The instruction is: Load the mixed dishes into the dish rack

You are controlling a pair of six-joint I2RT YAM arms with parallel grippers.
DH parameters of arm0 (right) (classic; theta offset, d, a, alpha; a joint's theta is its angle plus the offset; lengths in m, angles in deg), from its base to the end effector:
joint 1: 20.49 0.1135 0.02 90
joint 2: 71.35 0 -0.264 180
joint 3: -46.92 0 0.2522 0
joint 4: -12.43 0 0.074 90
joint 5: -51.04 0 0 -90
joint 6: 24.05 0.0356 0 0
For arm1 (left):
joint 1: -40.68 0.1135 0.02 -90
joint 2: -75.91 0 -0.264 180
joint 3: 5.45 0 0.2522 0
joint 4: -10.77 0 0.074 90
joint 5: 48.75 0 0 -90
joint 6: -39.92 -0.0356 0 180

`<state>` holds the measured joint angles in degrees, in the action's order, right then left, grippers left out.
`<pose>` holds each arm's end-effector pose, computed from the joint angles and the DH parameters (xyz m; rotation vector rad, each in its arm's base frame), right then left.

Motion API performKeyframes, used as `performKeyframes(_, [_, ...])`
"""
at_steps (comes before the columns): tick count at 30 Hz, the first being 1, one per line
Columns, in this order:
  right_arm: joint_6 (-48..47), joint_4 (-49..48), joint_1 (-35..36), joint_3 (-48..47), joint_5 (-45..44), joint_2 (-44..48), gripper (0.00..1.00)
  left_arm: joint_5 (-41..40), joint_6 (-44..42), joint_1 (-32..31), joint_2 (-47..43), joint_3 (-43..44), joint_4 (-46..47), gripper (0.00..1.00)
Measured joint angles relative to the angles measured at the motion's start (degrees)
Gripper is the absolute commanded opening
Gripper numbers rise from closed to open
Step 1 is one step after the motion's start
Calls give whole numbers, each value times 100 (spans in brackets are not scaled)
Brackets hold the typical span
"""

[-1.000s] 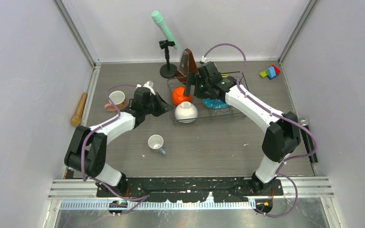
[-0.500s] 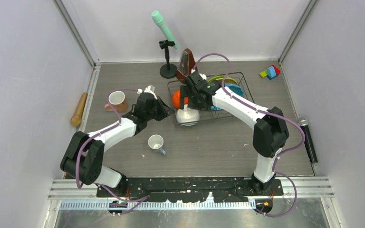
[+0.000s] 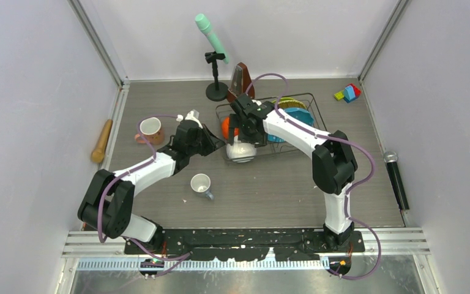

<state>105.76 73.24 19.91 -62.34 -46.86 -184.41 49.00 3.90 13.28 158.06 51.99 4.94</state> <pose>0.3245 0.2697 0.2410 0.0281 2.7048 0.2496 0.2705 -0.1456 0.2141 -0.4341 2.2180 -0.9569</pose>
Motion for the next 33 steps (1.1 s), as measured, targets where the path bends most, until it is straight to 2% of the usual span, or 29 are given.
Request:
performKeyframes(4, [2, 203, 0, -203, 48, -142, 99, 0, -4, 0, 0, 2, 2, 0])
performKeyframes(5, [2, 219, -2, -216, 68, -153, 94, -2, -7, 0, 0, 0, 0, 0])
performKeyframes(6, [0, 227, -7, -225, 81, -164, 81, -2, -9, 0, 0, 2, 2, 0])
performKeyframes(8, [-15, 221, -13, -216, 116, -162, 65, -2, -11, 0, 0, 2, 2, 0])
performKeyframes(10, [-68, 144, -15, -164, 129, -55, 59, -2, -13, -2, 0, 2, 2, 0])
performKeyframes(13, [-321, 98, 59, -160, -31, 66, 55, -4, -13, -2, 0, 2, 4, 0])
performKeyframes(16, [-756, 138, 260, -343, -417, -39, 47, -7, -17, -2, 0, 2, 4, 0])
performKeyframes(21, [-1283, 120, 577, -479, -1110, -146, 41, -28, -37, 0, 0, 2, 4, 0])
performKeyframes(22, [-1346, 101, 592, -474, -1156, -146, 39, -28, -37, 0, 0, 2, 4, 0])
performKeyframes(23, [-1403, 81, 599, -463, -1176, -146, 31, -28, -37, 0, 0, 2, 4, 0])
performKeyframes(25, [-1462, 39, 603, -433, -1185, -129, 27, -28, -39, 0, 0, 2, 4, 0])
performKeyframes(33, [-1985, -758, 752, 334, -1294, 328, 27, -33, -72, 0, -11, 2, -9, 0])
